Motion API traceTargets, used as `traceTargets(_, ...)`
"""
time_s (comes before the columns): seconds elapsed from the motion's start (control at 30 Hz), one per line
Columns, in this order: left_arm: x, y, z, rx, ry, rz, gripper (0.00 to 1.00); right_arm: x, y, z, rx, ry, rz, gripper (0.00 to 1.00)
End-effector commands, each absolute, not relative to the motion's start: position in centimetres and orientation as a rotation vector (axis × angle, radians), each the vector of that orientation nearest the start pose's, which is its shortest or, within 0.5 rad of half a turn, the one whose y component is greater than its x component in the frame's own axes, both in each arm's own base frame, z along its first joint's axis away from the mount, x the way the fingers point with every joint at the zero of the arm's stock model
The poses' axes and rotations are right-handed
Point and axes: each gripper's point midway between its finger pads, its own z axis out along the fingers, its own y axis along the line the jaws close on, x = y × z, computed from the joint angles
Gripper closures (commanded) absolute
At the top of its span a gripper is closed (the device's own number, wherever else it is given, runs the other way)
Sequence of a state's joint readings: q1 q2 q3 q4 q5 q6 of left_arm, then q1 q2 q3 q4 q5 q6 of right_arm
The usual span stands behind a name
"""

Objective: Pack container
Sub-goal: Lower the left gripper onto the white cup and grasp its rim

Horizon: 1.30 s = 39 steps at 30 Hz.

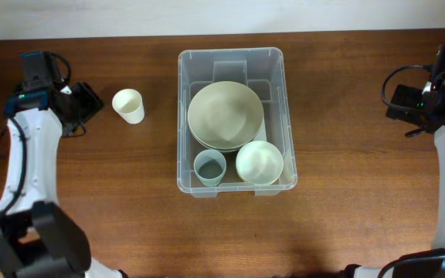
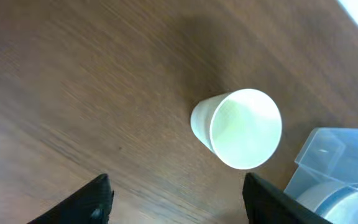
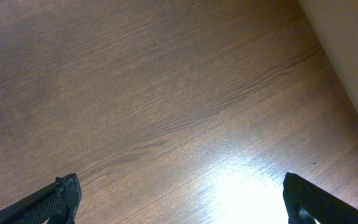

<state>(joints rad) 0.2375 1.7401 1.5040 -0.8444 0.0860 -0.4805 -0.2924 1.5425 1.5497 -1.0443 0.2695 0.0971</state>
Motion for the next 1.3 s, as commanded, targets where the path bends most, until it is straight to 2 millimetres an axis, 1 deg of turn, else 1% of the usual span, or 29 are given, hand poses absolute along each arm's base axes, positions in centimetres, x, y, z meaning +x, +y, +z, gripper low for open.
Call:
traceTargets(0.0,44.2,7.1,12.9,-0.887,2.556,-0.353,0.30,35.0,-15.6,23.4,0.608,2.533,-0.437,0.01)
traceTargets(0.1,45.2,6.7,11.3,-0.880,2.567,-0.396,0.31,35.0,-15.6,23.4,0.608,2.533,-0.437,0.01)
traceTargets(0.2,46.2,6.7,10.4,-0.841,2.563,-0.398,0.40,35.0,-15.6,23.4,0.608,2.533,-0.437,0.01)
traceTargets(0.27,46.7,6.5,10.1,-0.792,2.562,-0.396,0.43,35.0,-15.6,23.4,0.608,2.533,-0.437,0.01)
traceTargets(0.37,47.5,5.7,9.9,-0.732,2.561,-0.396,0.44,35.0,-15.6,23.4,0.608,2.533,-0.437,0.01)
traceTargets(0.5,48.6,3.9,9.8,-0.613,2.561,-0.395,0.44,35.0,-15.6,23.4,0.608,2.533,-0.437,0.01)
traceTargets(0.67,49.2,1.9,9.9,-0.547,2.560,-0.395,0.44,35.0,-15.6,23.4,0.608,2.533,-0.437,0.01)
traceTargets(0.8,49.1,2.1,9.6,-0.552,2.568,-0.329,0.45,35.0,-15.6,23.4,0.608,2.533,-0.437,0.01)
traceTargets(1.07,48.5,2.5,9.3,-0.578,2.591,-0.322,0.47,35.0,-15.6,23.4,0.608,2.533,-0.437,0.01)
traceTargets(1.2,47.4,3.0,8.8,-0.651,2.623,-0.325,0.51,35.0,-15.6,23.4,0.608,2.533,-0.437,0.01)
traceTargets(1.27,46.7,3.3,8.4,-0.671,2.649,-0.315,0.52,35.0,-15.6,23.4,0.608,2.533,-0.437,0.01)
